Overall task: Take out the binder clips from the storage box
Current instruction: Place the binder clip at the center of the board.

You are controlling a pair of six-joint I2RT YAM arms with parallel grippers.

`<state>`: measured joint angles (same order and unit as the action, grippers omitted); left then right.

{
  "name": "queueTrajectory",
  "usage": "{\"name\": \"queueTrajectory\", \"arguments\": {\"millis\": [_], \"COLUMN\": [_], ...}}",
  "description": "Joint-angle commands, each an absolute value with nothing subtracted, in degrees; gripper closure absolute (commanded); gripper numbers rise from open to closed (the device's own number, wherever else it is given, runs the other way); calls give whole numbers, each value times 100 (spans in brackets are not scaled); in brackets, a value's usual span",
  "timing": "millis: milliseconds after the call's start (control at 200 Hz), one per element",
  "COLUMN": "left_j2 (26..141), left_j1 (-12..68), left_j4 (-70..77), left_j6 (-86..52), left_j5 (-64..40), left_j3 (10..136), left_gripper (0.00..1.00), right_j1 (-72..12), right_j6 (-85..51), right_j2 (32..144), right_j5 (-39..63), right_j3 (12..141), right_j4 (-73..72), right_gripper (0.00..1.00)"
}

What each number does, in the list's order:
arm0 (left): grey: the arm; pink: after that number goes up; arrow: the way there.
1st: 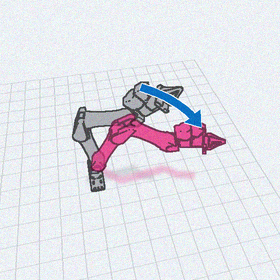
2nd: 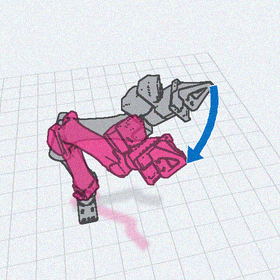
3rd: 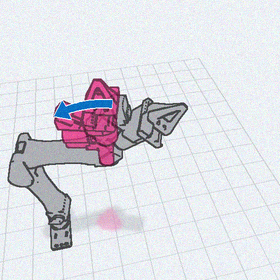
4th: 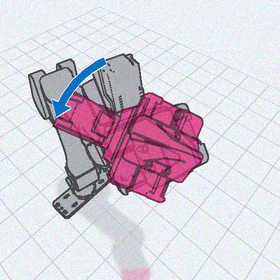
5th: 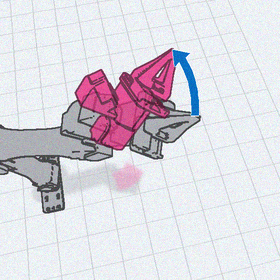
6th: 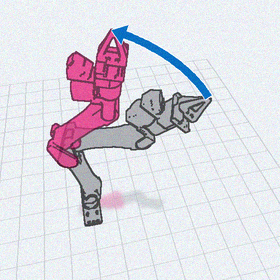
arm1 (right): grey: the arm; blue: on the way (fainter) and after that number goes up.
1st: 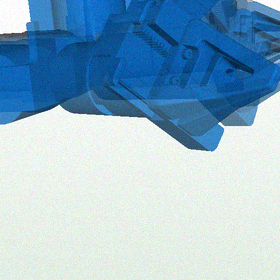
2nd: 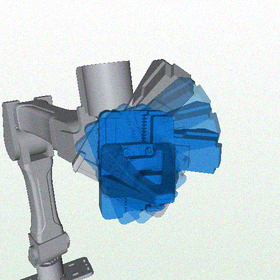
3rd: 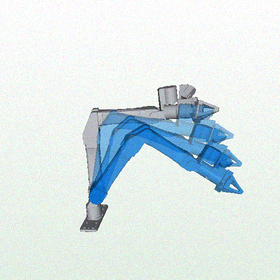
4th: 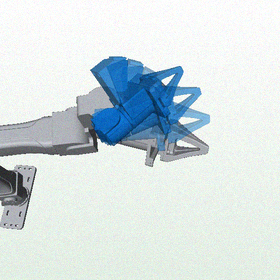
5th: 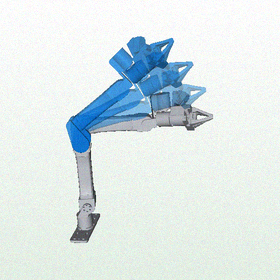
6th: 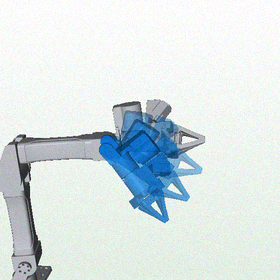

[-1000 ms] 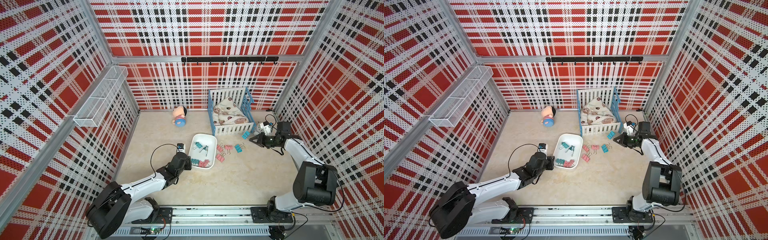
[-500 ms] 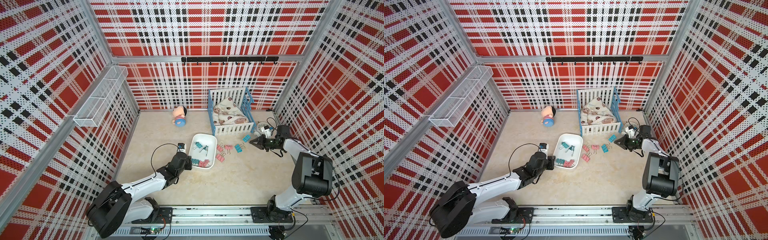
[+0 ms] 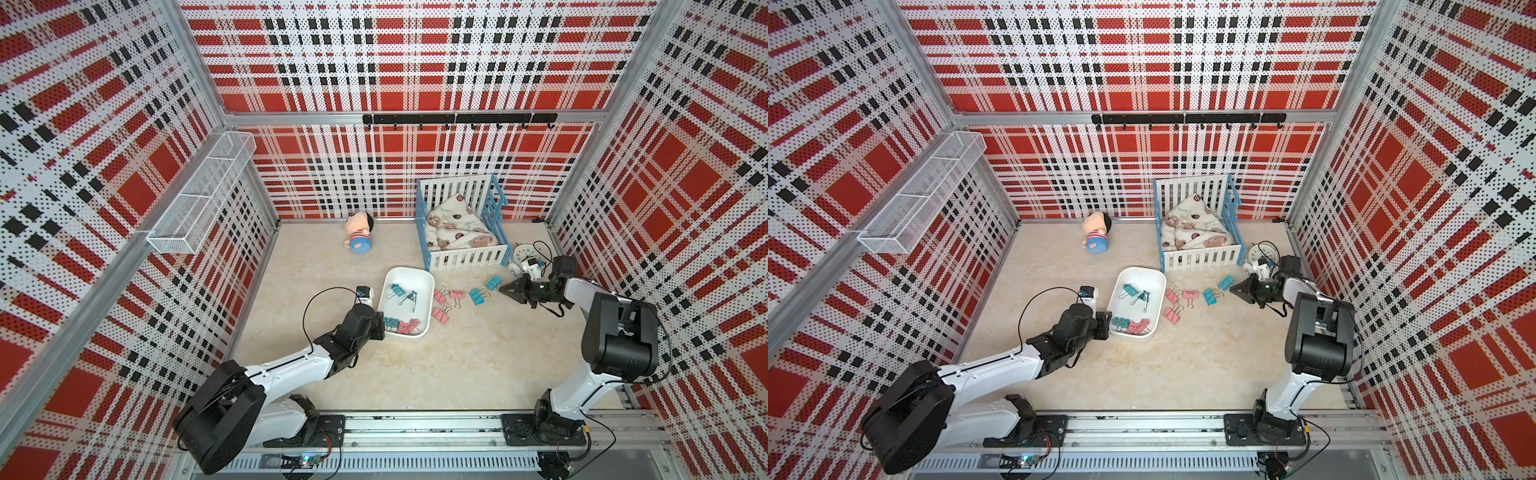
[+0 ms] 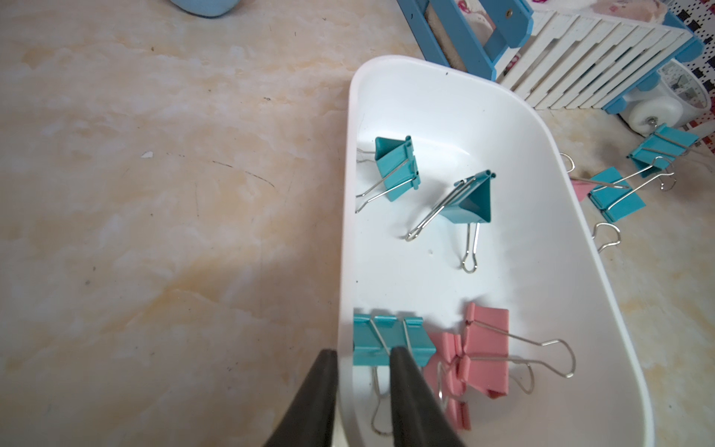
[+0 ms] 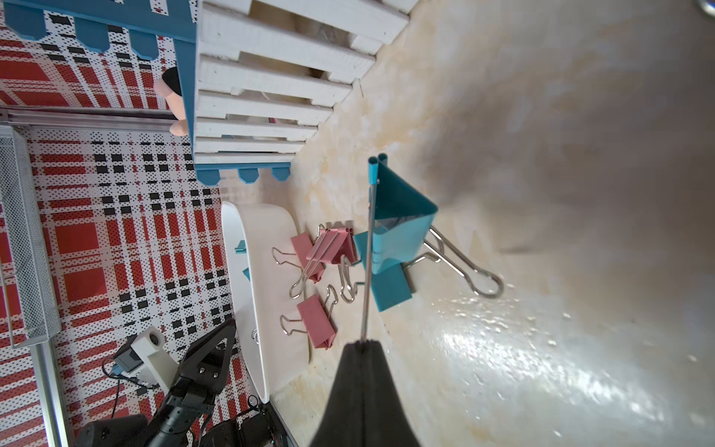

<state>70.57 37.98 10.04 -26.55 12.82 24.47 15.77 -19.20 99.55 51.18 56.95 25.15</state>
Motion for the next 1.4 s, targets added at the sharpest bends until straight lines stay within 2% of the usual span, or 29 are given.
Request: {"name": "queueTrajectory", "arguments": {"millis": [0,807,1177,1398], "left_j2": [7088,7130,7182,7172], "left_j1": [3797,3771,3766,3770], "left_j4": [1177,1151,1129,1141], "left_j6": [-2586,-2647,-2672,-2700], "left_j5": [1231,1257,1259,1269], "left_j3": [2373,2274,2314,2287], "left_gripper": [69,69,69,69], "right_j1": [1692,1881,1907,1920], "right_j6": [-1934,-2030,-2030,-2021], "right_j2": [10130,10502,10635,10536], "right_j5": [5211,5063,5027,4932], "right_j3": [5574,5734,5855,5917], "right_j4": [2277,2030,1973,2008], "right_gripper": [100,98,81,75]}}
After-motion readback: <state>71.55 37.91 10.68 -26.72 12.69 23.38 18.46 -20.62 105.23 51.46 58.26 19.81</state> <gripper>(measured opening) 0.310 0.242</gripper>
